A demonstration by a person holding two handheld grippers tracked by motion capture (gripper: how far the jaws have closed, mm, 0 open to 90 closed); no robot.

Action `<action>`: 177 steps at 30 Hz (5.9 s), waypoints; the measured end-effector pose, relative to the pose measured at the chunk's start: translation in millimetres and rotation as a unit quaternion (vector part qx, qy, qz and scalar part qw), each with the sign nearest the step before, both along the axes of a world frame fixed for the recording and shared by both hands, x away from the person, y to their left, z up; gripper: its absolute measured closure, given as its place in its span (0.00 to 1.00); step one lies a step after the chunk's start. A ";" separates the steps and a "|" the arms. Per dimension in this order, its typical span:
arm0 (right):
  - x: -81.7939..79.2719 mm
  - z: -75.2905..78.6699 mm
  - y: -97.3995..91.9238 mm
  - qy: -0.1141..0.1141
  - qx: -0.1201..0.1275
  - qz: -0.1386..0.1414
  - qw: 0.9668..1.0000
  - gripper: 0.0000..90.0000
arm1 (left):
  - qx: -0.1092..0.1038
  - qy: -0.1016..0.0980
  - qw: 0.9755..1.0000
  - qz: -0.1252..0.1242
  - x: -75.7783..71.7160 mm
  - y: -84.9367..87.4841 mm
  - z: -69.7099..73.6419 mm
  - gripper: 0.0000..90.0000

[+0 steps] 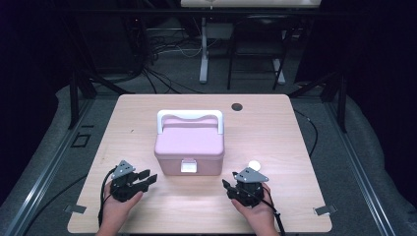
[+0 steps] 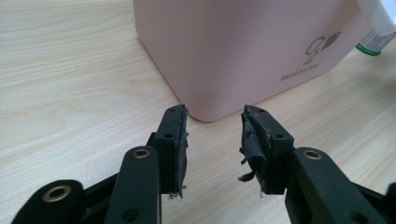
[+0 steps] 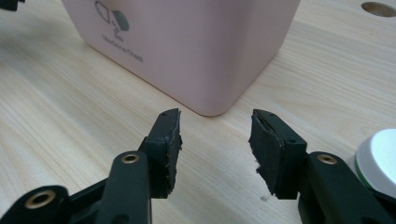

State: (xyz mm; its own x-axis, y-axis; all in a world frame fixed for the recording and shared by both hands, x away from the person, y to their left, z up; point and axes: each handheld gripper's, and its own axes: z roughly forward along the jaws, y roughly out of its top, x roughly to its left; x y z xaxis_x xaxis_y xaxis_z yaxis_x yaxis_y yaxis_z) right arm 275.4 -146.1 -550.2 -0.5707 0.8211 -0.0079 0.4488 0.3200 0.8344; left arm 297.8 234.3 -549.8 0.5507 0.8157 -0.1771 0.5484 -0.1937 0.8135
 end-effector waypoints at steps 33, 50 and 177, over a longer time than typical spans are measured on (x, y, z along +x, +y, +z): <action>51.1 6.3 9.1 -0.002 0.020 -0.028 0.999 1.00 | -0.023 0.002 1.000 0.018 54.0 -5.9 4.9 1.00; 67.7 9.5 9.4 -0.006 0.018 -0.027 0.999 1.00 | -0.030 0.007 0.999 0.023 55.9 -9.4 3.9 1.00; -45.0 19.3 -14.3 0.025 -0.018 0.021 0.999 1.00 | -0.009 0.051 0.997 -0.055 -48.6 -19.4 13.8 1.00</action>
